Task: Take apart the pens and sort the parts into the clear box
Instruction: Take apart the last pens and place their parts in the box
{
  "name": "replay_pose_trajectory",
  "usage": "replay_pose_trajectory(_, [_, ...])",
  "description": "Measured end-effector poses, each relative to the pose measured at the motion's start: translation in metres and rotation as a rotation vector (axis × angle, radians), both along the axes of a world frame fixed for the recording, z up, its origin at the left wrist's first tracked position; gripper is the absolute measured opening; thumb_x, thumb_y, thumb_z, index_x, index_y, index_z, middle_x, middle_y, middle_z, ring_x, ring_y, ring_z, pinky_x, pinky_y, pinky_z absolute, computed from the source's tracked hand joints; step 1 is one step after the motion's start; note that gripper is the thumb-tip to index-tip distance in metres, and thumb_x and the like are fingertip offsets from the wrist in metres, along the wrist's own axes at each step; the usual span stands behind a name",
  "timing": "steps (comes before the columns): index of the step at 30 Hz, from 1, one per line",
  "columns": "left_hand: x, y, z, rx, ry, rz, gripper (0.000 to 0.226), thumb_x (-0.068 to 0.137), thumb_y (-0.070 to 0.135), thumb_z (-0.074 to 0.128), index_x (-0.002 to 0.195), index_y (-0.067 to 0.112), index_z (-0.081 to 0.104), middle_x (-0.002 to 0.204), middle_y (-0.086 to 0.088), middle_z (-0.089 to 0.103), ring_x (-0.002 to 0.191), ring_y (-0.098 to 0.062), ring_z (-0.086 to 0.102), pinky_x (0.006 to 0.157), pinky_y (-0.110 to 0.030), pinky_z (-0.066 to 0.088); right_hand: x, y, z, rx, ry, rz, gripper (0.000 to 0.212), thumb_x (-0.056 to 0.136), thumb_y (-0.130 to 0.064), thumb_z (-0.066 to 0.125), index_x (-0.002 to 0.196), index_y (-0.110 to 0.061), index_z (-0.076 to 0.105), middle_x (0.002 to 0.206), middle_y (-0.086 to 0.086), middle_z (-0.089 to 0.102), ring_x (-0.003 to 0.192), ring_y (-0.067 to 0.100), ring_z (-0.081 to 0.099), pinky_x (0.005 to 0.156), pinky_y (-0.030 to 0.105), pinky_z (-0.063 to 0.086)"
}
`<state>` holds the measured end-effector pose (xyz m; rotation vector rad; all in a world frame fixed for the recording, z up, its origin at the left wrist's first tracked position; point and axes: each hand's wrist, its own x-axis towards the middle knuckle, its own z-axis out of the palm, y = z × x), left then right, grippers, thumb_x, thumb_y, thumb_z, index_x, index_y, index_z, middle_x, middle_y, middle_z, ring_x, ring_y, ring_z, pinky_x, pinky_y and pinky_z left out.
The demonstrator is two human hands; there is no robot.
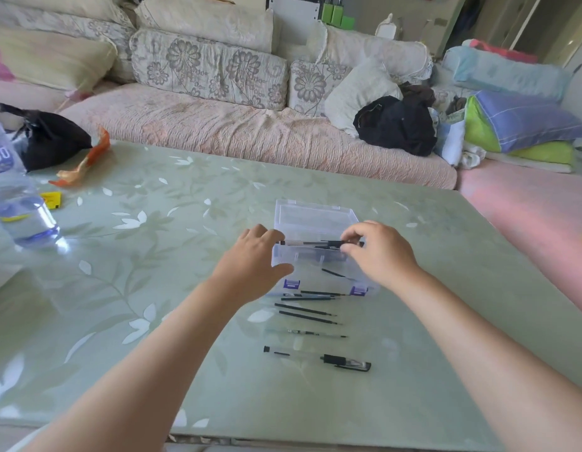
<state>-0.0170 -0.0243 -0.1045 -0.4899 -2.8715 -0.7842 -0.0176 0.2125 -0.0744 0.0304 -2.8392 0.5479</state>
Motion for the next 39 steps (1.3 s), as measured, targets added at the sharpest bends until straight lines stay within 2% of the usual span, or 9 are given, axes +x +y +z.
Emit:
replay_pose_trajectory(4, [-0.001, 0.002, -0.004, -0.046, -0.083, -0.023, 0.082, 0.078, 0.056, 0.069, 0.145, 0.024, 0.034, 0.133, 0.005, 0.04, 0.122, -0.017, 0.041, 0.094, -0.035, 0.046, -0.033, -0.005, 0.0, 0.127, -0.03, 0.0, 0.006, 0.086, -0.031, 0.065, 0.092, -0.032, 0.068, 0.096, -0.012, 0.063, 0.092, 0.015, 0.057, 0.071, 0.027, 0.039])
replay_pose_trajectory(9, [-0.003, 0.001, 0.0, -0.058, -0.079, -0.043, 0.078, 0.082, 0.05, 0.069, 0.145, 0.019, 0.036, 0.134, 0.002, 0.04, 0.121, -0.019, 0.043, 0.092, -0.031, 0.045, -0.055, -0.014, -0.004, 0.235, -0.104, 0.035, 0.009, 0.087, -0.03, 0.065, 0.094, -0.031, 0.07, 0.091, -0.012, 0.062, 0.097, 0.017, 0.059, 0.071, 0.027, 0.039])
replay_pose_trajectory(14, [-0.004, -0.001, 0.0, -0.065, -0.052, -0.051, 0.074, 0.082, 0.048, 0.07, 0.144, 0.021, 0.04, 0.134, 0.002, 0.042, 0.123, -0.018, 0.039, 0.099, -0.033, 0.043, -0.059, -0.018, -0.006, 0.398, -0.14, 0.059, 0.021, 0.091, -0.032, 0.061, 0.109, -0.033, 0.072, 0.112, -0.009, 0.07, 0.108, 0.019, 0.061, 0.081, 0.029, 0.044])
replay_pose_trajectory(20, [-0.002, 0.0, 0.0, -0.111, -0.033, -0.037, 0.069, 0.083, 0.051, 0.067, 0.141, 0.024, 0.043, 0.134, 0.003, 0.042, 0.123, -0.018, 0.039, 0.097, -0.037, 0.046, -0.054, -0.014, -0.007, 0.315, -0.24, 0.124, 0.029, 0.098, -0.026, 0.047, 0.117, -0.034, 0.068, 0.125, -0.011, 0.065, 0.117, 0.02, 0.057, 0.095, 0.034, 0.047])
replay_pose_trajectory(24, [0.001, 0.0, 0.0, -0.144, 0.008, -0.027, 0.067, 0.084, 0.053, 0.064, 0.141, 0.026, 0.042, 0.134, 0.004, 0.043, 0.122, -0.019, 0.038, 0.096, -0.035, 0.045, -0.036, -0.01, 0.001, 0.266, -0.181, 0.145, 0.031, 0.098, -0.026, 0.047, 0.121, -0.032, 0.066, 0.127, -0.01, 0.063, 0.117, 0.019, 0.056, 0.097, 0.033, 0.044])
replay_pose_trajectory(28, [0.01, 0.005, 0.003, -0.138, 0.072, -0.068, 0.058, 0.085, 0.05, 0.063, 0.137, 0.027, 0.047, 0.132, 0.007, 0.043, 0.122, -0.016, 0.035, 0.093, -0.03, 0.043, -0.001, -0.015, 0.014, 0.171, -0.058, 0.194, 0.023, 0.096, -0.026, 0.052, 0.108, -0.033, 0.07, 0.105, -0.013, 0.063, 0.091, 0.01, 0.057, 0.081, 0.028, 0.044])
replay_pose_trajectory(31, [0.022, 0.012, 0.007, -0.061, 0.109, -0.179, 0.039, 0.086, 0.043, 0.066, 0.123, 0.03, 0.058, 0.121, 0.01, 0.049, 0.113, -0.012, 0.04, 0.087, -0.029, 0.045, 0.039, -0.022, 0.017, 0.091, -0.144, 0.271, 0.017, 0.093, -0.03, 0.056, 0.095, -0.034, 0.072, 0.084, -0.019, 0.063, 0.07, -0.002, 0.052, 0.068, 0.024, 0.043])
replay_pose_trajectory(35, [0.044, 0.019, 0.008, 0.021, -0.04, -0.312, 0.015, 0.084, 0.039, 0.069, 0.098, 0.035, 0.066, 0.097, 0.019, 0.055, 0.089, -0.003, 0.053, 0.08, -0.029, 0.05, 0.081, -0.022, 0.011, 0.084, -0.371, 0.324, 0.013, 0.082, -0.045, 0.064, 0.089, -0.036, 0.07, 0.081, -0.022, 0.065, 0.074, -0.001, 0.056, 0.067, 0.02, 0.046])
replay_pose_trajectory(39, [0.059, 0.023, 0.008, -0.08, -0.215, -0.36, 0.015, 0.081, 0.043, 0.07, 0.094, 0.037, 0.067, 0.092, 0.02, 0.062, 0.078, 0.004, 0.055, 0.072, -0.018, 0.048, 0.099, -0.017, 0.01, 0.149, -0.502, 0.322, 0.024, 0.07, -0.052, 0.072, 0.089, -0.038, 0.07, 0.075, -0.022, 0.061, 0.07, -0.005, 0.055, 0.059, 0.016, 0.039])
